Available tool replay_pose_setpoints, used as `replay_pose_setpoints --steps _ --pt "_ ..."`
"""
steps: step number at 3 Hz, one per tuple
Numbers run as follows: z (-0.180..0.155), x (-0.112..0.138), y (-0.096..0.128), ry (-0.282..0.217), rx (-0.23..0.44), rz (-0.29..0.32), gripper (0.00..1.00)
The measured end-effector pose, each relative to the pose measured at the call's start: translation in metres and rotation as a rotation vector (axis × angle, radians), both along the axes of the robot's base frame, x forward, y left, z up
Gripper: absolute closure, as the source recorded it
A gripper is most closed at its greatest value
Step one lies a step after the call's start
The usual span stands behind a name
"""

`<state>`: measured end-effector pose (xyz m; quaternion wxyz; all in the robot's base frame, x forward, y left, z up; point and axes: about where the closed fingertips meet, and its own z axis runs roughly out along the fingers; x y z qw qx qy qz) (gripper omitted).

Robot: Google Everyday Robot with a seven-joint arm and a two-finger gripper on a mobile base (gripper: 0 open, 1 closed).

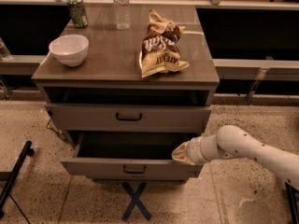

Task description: Open middle drawer

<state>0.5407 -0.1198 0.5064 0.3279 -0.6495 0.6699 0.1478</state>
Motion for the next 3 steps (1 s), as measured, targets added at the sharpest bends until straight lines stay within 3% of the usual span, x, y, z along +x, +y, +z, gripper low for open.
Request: replay_pose_setpoints --steps 1,3 --pt "-0.004 0.008 0.000 -0.027 0.019 -0.020 1.00" --pt "-0.024 0.026 0.002 -0.055 -0.008 -0.051 1.00"
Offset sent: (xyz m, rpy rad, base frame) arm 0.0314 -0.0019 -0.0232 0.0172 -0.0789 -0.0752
